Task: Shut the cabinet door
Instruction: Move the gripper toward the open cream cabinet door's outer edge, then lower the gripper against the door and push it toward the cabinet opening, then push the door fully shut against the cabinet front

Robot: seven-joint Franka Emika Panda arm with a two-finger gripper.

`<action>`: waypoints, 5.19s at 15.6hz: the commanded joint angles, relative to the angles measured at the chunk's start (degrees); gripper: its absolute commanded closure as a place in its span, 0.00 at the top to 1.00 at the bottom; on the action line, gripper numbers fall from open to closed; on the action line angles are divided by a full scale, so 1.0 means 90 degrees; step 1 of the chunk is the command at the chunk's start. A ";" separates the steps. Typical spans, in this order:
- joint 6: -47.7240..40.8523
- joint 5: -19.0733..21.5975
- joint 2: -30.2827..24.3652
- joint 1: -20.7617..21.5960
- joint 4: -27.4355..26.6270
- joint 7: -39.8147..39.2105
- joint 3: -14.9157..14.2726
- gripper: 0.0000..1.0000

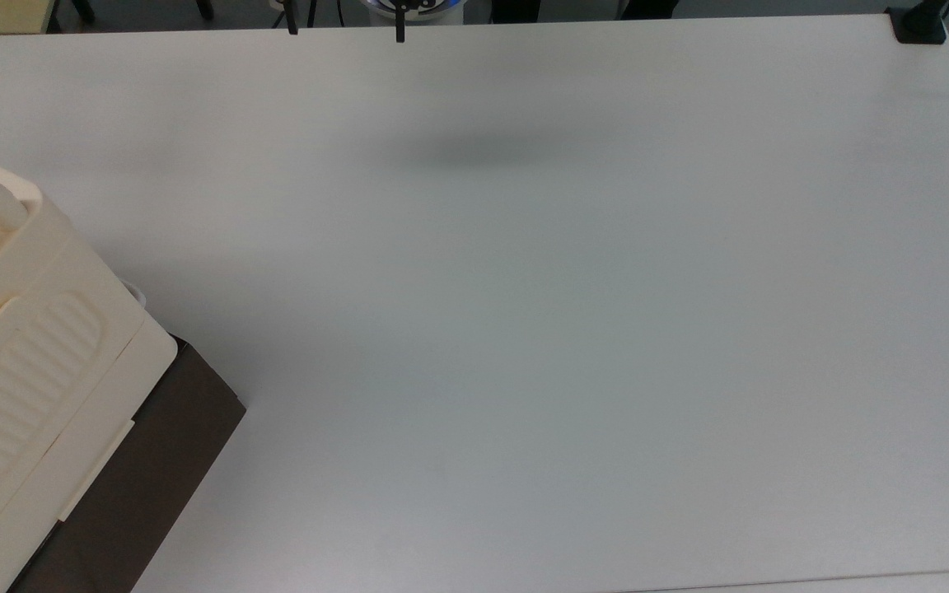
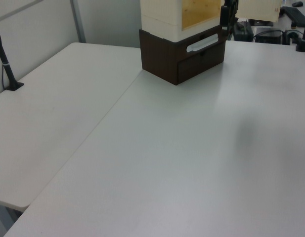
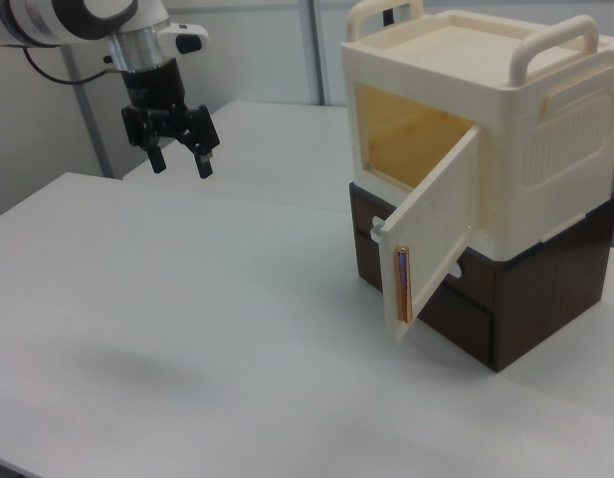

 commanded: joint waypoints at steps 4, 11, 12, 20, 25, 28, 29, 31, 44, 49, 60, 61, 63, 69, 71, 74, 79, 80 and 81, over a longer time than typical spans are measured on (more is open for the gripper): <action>-0.0093 0.0014 -0.0113 0.0077 -0.0109 0.0020 -0.0092 1.00; -0.0112 0.0014 -0.0113 0.0077 -0.0099 -0.0067 -0.0092 1.00; -0.0103 0.0014 -0.0113 0.0067 -0.0099 -0.0174 -0.0092 0.87; -0.0025 0.0073 -0.0123 -0.0118 -0.0041 -0.0507 -0.0122 0.00; -0.0092 0.0083 -0.0142 -0.0586 0.0427 -0.0779 -0.0132 0.00; -0.0083 0.0083 -0.0143 -0.1142 0.0759 -0.1083 -0.0161 0.00; -0.0083 0.0092 -0.0133 -0.1347 0.0905 -0.1209 -0.0190 0.00; -0.0025 0.0141 -0.0113 -0.1815 0.1159 -0.1677 -0.0190 0.00; 0.1879 0.0805 0.0199 -0.3478 0.1258 -0.2167 -0.1283 0.00; 0.1958 0.0825 0.0258 -0.3478 0.1063 -0.2839 -0.1791 0.00; 0.1675 0.1351 0.0258 -0.2913 0.0731 -0.2968 -0.1518 0.00; 0.1675 0.1439 0.0268 -0.2699 0.0721 -0.2900 -0.1518 0.00; 0.1762 0.1654 0.0326 -0.2318 0.0731 -0.2327 -0.1509 0.00; 0.2358 0.1684 0.0521 -0.2043 0.0770 -0.1591 -0.1499 0.00; 0.2368 0.1684 0.0599 -0.2043 0.0779 -0.1601 -0.1499 0.00; 0.2679 0.1684 0.0649 -0.2033 0.0779 -0.1591 -0.1489 0.00; 0.2749 0.1596 0.0648 -0.1790 0.0711 -0.1591 -0.1382 0.00; 0.2672 0.1577 0.0639 -0.1692 0.0663 -0.1523 -0.1372 0.00; 0.2478 0.1528 0.0639 -0.1556 0.0662 -0.1426 -0.1362 0.00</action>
